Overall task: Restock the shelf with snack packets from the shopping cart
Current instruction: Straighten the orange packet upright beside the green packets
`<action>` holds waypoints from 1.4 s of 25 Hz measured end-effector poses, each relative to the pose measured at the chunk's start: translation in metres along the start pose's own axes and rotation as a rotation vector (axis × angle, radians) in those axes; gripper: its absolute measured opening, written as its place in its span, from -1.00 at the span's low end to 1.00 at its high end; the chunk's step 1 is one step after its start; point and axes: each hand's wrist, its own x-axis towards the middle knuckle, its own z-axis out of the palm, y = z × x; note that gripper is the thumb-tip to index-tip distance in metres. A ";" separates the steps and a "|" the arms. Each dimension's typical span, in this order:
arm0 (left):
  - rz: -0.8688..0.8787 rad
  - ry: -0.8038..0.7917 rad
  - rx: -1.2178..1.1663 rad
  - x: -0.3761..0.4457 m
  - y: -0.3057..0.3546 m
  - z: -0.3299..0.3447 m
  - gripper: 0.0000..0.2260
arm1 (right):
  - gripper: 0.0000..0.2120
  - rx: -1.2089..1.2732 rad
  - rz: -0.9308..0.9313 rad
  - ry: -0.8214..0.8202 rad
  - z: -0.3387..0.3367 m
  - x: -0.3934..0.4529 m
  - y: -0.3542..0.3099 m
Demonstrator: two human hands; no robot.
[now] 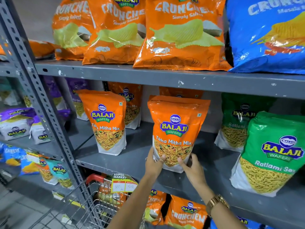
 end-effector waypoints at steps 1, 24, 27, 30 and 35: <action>-0.006 0.024 -0.004 -0.006 0.003 0.003 -0.45 | -0.55 0.015 -0.009 0.020 -0.002 -0.004 0.000; -0.017 -0.383 0.141 -0.069 -0.001 0.208 -0.19 | -0.17 0.266 0.098 0.373 -0.213 -0.066 0.061; -0.084 -0.349 0.202 -0.060 -0.030 0.233 0.04 | -0.22 0.265 0.173 0.273 -0.219 -0.062 0.069; -0.086 -0.300 0.209 -0.065 -0.021 0.234 -0.14 | -0.31 0.241 0.221 0.219 -0.223 -0.055 0.077; -0.083 -0.293 0.128 -0.068 -0.001 0.217 -0.53 | -0.33 0.100 0.225 0.160 -0.216 -0.046 0.083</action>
